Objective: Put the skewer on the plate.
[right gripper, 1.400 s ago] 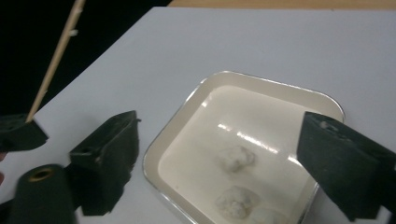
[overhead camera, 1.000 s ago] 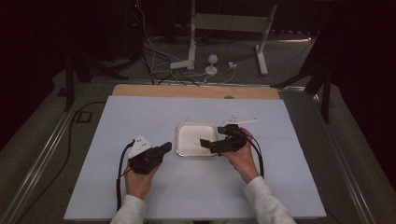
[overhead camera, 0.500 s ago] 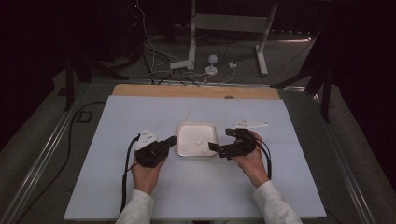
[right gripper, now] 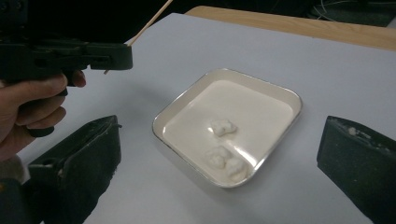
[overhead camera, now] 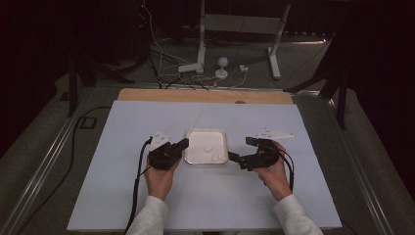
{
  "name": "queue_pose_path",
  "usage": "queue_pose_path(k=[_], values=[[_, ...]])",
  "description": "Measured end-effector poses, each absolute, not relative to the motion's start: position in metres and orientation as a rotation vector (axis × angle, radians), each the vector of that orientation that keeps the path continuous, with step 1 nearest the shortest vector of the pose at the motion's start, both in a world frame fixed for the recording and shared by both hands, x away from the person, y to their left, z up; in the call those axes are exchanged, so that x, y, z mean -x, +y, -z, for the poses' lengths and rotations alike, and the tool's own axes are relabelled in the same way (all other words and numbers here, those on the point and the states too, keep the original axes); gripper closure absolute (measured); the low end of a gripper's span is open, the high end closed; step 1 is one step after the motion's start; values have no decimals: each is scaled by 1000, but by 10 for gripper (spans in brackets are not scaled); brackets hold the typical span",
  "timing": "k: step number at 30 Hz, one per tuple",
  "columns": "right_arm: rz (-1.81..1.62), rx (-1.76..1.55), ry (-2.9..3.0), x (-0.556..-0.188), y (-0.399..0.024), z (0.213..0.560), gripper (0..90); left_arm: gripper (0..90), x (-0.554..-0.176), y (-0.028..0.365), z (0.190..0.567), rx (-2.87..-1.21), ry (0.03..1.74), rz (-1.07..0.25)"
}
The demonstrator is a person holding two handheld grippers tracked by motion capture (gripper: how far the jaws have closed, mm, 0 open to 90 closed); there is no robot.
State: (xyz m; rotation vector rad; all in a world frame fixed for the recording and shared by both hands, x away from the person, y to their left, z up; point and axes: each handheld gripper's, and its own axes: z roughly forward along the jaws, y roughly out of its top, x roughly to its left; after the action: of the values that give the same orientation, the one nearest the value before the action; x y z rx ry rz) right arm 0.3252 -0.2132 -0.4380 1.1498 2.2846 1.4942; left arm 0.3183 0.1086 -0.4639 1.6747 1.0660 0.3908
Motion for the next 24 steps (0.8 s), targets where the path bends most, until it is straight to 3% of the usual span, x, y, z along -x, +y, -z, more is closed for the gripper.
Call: queue_pose_path(k=[24], values=[[-1493, -1205, 2204, -310, -252, 446, 0, 893, -331, 91, 476, -1687, 1138, -387]])
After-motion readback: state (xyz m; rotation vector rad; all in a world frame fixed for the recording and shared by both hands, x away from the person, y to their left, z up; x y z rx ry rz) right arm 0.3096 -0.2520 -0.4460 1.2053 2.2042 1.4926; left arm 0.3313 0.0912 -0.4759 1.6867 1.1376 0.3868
